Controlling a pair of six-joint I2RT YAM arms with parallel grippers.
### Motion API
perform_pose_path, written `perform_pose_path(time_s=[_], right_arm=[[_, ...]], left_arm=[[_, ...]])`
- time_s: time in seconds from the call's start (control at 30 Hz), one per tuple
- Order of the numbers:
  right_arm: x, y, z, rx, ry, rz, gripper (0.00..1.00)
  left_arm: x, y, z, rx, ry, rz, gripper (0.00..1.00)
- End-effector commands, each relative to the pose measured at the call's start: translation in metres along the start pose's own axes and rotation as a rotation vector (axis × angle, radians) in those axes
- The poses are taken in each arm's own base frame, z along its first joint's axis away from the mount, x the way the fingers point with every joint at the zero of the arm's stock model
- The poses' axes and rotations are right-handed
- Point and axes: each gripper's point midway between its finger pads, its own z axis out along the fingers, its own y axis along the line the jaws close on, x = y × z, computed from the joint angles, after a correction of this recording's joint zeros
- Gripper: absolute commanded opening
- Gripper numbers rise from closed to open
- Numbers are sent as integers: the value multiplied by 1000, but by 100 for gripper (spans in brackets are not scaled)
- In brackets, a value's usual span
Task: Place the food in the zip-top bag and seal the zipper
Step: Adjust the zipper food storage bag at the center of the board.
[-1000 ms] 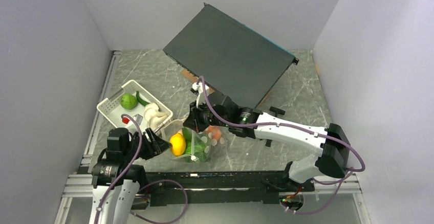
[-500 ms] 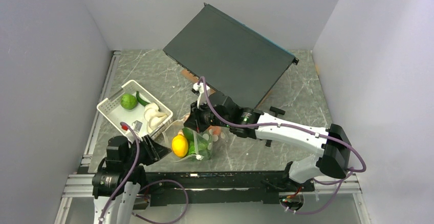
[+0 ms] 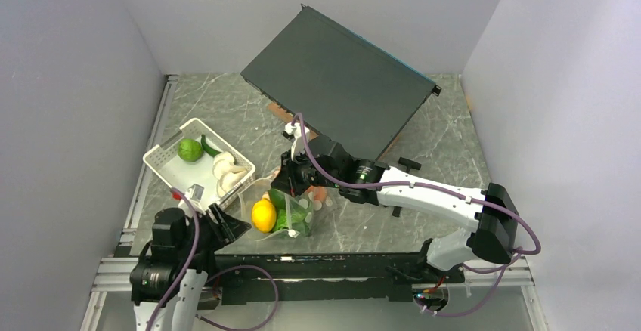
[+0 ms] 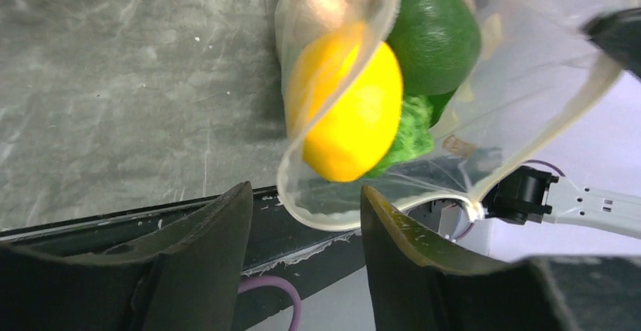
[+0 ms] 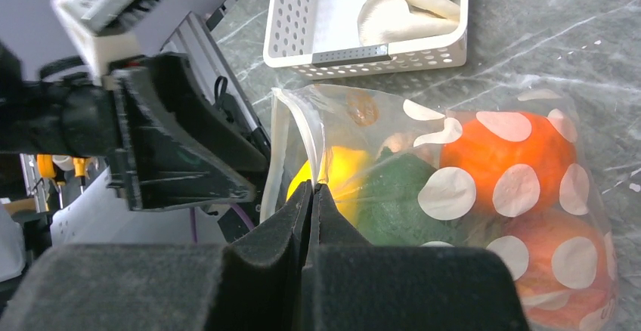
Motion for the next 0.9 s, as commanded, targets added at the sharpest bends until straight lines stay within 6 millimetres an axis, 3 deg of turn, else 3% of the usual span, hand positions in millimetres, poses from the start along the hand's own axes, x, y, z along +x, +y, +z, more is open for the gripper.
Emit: perform_pose_path(time_s=[0.0, 0.1, 0.23, 0.37, 0.5, 0.67, 0.77, 0.83, 0.87], right_arm=[[-30, 18, -10, -60, -100, -15, 0], [-31, 19, -10, -65, -102, -14, 0], [-32, 19, -10, -67, -105, -13, 0], [-33, 21, -12, -73, -114, -11, 0], [-37, 25, -14, -97, -132, -10, 0], [-38, 30, -11, -120, -126, -11, 0], [-37, 29, -10, -116, -126, -19, 0], [-37, 25, -11, -99, -131, -33, 0], [-37, 23, -12, -90, -132, -42, 0]], left_arm=[[-15, -9, -28, -27, -136, 55, 61], [-15, -14, -24, 11, -128, 43, 68], [-8, -18, -5, 96, -67, 18, 64], [-3, -1, 9, 55, -43, -12, 59], [4, 1, 23, 94, 5, -45, 56], [3, -13, 32, 216, 26, -46, 32], [-8, -35, 25, 299, -2, -7, 21], [-18, -51, 15, 331, -33, 26, 4], [-24, -58, 10, 341, -46, 42, 0]])
